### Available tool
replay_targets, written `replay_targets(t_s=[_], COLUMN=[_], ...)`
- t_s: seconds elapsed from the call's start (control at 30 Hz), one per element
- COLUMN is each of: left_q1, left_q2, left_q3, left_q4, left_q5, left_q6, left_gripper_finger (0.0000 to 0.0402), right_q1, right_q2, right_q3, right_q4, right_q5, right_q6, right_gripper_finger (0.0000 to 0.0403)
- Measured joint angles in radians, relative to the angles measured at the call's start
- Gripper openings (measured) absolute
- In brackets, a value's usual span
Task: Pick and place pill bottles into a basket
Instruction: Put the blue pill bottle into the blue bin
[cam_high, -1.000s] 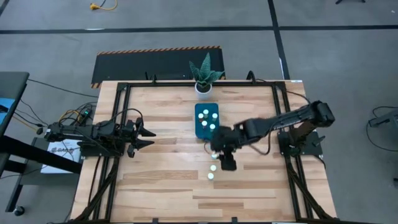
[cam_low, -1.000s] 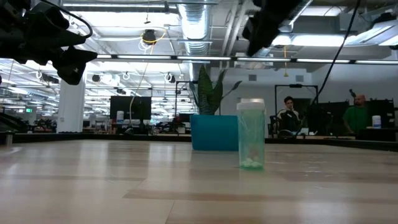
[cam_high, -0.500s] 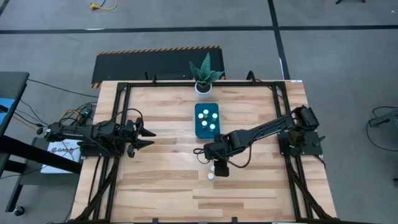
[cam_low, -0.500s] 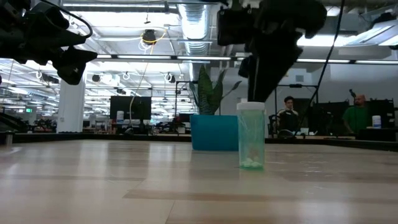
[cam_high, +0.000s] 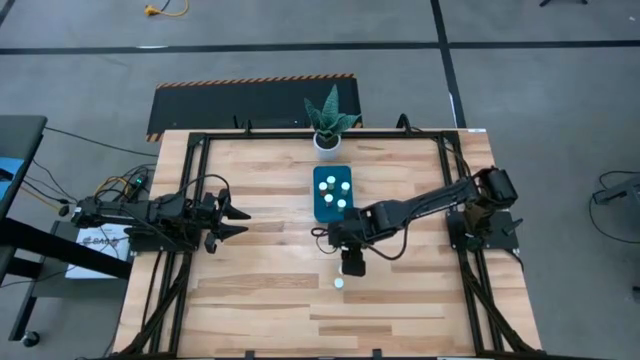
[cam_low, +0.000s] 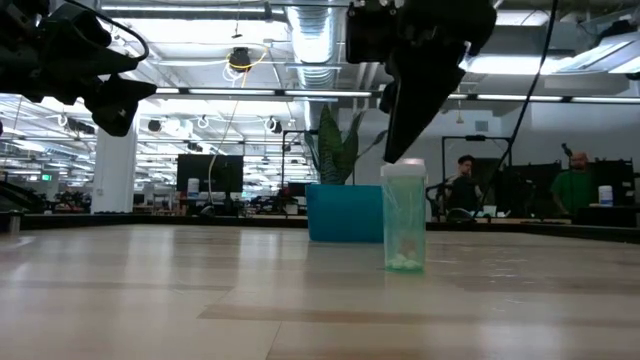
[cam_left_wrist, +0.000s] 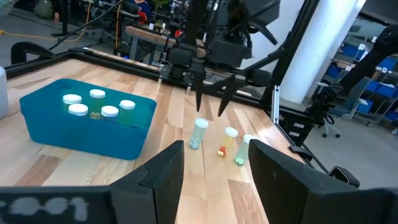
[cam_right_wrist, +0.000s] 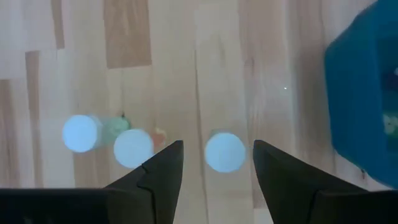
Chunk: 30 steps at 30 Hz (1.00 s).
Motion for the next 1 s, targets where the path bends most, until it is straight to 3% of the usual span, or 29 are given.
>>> replay_targets(t_s=[0.37,1.0], left_q1=[0.000,0.000], left_q2=[0.000,0.000], left_q3=[0.000,0.000], left_q4=[0.000,0.000], left_q5=[0.000,0.000], left_q6=[0.000,0.000], left_gripper_finger=[0.0170,0.0170], right_q1=[-0.038,-0.035], right_q2=[0.009,0.099], right_q3=[0.000,-0.001], right_q4=[-0.012,0.021], right_q5=[-0.030,-0.061], right_q6=[-0.026,-0.030], right_gripper_finger=[0.0226,0.0228])
